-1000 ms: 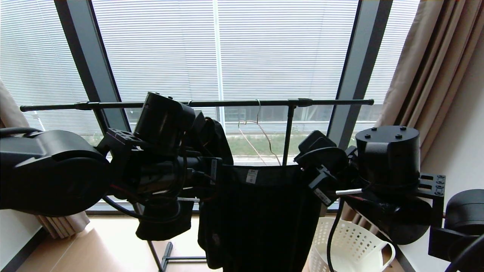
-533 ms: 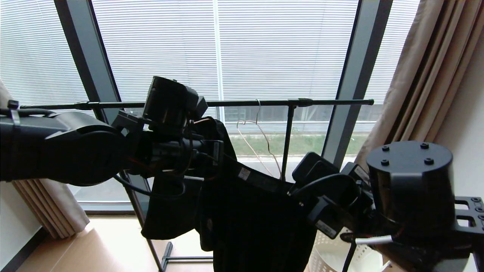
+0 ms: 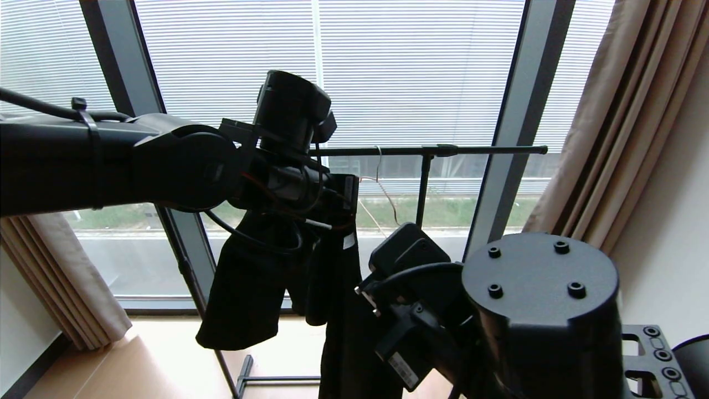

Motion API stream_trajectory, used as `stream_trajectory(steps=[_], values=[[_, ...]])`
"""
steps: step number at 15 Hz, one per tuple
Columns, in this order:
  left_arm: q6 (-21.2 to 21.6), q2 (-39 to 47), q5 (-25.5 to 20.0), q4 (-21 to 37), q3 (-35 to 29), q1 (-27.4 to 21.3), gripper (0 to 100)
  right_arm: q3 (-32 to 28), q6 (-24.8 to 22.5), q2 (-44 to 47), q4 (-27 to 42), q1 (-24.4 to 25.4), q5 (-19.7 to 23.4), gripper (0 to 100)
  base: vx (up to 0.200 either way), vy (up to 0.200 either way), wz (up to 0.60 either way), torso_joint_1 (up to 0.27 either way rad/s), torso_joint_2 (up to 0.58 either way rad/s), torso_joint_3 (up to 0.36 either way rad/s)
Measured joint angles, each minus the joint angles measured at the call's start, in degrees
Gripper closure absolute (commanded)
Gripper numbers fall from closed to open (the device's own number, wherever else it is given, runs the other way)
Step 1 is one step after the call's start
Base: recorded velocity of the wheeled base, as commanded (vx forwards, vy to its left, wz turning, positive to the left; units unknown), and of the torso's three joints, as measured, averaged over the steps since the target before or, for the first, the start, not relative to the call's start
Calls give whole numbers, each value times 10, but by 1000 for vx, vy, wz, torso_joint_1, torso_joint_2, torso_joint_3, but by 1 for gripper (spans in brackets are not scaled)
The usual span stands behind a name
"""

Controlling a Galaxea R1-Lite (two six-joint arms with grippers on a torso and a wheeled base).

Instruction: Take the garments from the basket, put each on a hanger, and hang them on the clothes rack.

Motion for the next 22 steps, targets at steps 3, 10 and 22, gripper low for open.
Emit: stream_trajectory(steps=[3, 10, 22], values=[[0, 12, 0, 11, -19, -15, 100, -47, 72, 31, 0, 11, 0, 100, 0, 0, 0, 0, 0, 0], [-1, 18, 0, 11, -24, -25, 100, -96, 120, 54, -5, 13, 1, 100, 0, 0, 0, 0, 0, 0], [25, -90, -58, 167, 24, 8, 100, -92, 0, 38, 105, -158, -4, 100, 0, 0, 0, 0, 0, 0]])
